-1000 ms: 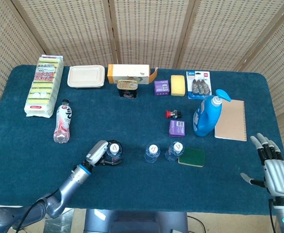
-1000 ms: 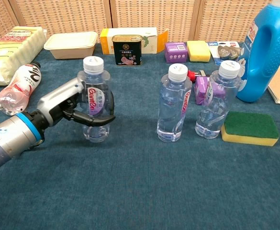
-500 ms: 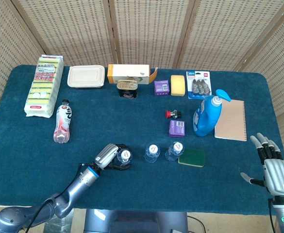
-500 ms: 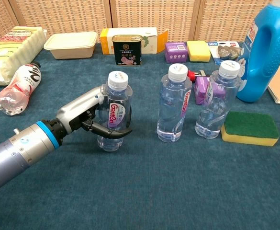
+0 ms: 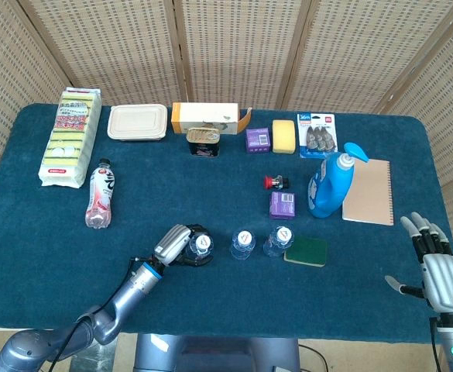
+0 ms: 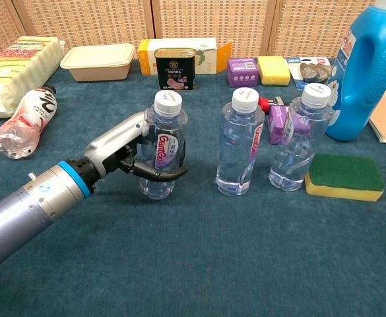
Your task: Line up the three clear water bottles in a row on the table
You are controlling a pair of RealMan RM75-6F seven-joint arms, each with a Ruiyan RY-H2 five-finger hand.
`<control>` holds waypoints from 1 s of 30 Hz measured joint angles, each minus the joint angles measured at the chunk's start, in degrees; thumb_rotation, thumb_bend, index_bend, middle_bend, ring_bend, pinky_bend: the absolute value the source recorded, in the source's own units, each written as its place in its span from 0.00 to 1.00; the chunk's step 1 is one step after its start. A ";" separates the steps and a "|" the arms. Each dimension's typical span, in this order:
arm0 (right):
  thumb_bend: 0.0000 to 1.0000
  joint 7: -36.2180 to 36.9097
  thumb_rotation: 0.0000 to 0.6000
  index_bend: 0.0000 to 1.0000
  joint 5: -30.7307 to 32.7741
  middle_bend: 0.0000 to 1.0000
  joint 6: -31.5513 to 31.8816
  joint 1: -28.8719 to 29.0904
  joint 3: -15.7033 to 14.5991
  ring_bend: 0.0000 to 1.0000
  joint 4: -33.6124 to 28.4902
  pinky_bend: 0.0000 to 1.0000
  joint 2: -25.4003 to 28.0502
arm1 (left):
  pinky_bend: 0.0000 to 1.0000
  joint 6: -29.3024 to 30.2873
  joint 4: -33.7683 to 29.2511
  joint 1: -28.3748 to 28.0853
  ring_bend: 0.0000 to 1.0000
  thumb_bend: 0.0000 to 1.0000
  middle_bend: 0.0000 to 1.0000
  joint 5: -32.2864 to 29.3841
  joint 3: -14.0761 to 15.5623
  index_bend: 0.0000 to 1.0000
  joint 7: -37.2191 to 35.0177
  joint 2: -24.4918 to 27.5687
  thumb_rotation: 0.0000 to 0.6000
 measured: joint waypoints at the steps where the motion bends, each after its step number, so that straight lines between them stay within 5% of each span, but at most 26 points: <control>1: 0.00 0.04 1.00 0.04 -0.07 0.00 0.03 -0.01 -0.03 0.00 -0.01 0.00 0.03 | 0.49 -0.10 0.27 -0.08 0.45 0.27 0.57 -0.08 -0.02 0.59 -0.12 -0.12 1.00; 14: 0.00 0.54 1.00 0.04 -0.14 0.00 0.16 -0.07 -0.06 0.00 -0.26 0.00 0.29 | 0.48 -0.97 1.25 -0.73 0.41 0.27 0.56 -0.60 0.25 0.58 -0.45 -0.72 1.00; 24: 0.00 0.47 1.00 0.04 -0.24 0.00 0.18 -0.06 -0.14 0.00 -0.22 0.00 0.27 | 0.37 -0.83 0.09 -0.81 0.17 0.26 0.24 -0.06 1.35 0.15 -3.64 0.56 1.00; 30: 0.00 0.51 1.00 0.04 -0.17 0.00 0.10 -0.02 -0.11 0.00 -0.21 0.00 0.30 | 0.27 0.31 -0.14 -0.69 0.10 0.26 0.17 0.28 1.65 0.08 -4.13 1.03 1.00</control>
